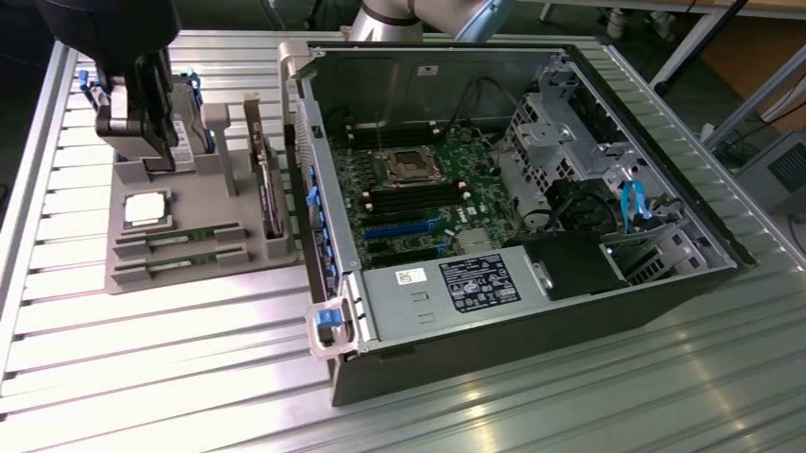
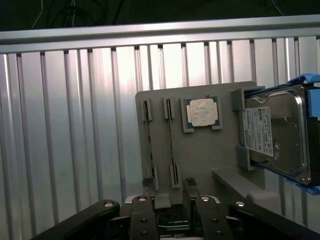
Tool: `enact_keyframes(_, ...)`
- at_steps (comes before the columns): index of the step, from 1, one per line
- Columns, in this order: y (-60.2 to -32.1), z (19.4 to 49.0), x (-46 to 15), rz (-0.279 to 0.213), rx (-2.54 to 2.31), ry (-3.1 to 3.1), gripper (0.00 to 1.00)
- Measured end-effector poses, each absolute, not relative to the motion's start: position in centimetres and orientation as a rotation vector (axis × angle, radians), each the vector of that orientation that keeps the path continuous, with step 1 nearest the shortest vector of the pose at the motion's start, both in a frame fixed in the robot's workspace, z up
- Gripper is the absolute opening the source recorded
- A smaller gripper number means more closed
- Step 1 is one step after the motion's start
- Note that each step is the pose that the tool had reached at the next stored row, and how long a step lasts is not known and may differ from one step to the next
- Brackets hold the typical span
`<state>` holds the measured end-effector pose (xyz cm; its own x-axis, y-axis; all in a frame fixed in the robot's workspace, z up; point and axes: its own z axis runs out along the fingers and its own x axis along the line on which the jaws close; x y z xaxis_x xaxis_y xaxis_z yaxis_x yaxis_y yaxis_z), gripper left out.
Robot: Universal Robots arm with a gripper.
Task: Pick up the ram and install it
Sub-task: 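Pick up the ram and move it above insertion slot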
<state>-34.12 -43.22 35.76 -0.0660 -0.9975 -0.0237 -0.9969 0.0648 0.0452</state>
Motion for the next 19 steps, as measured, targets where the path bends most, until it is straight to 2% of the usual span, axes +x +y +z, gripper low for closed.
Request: enact_keyframes(19,-43.3,34.0,-34.1,-0.075,2.239,-2.179,0.36)
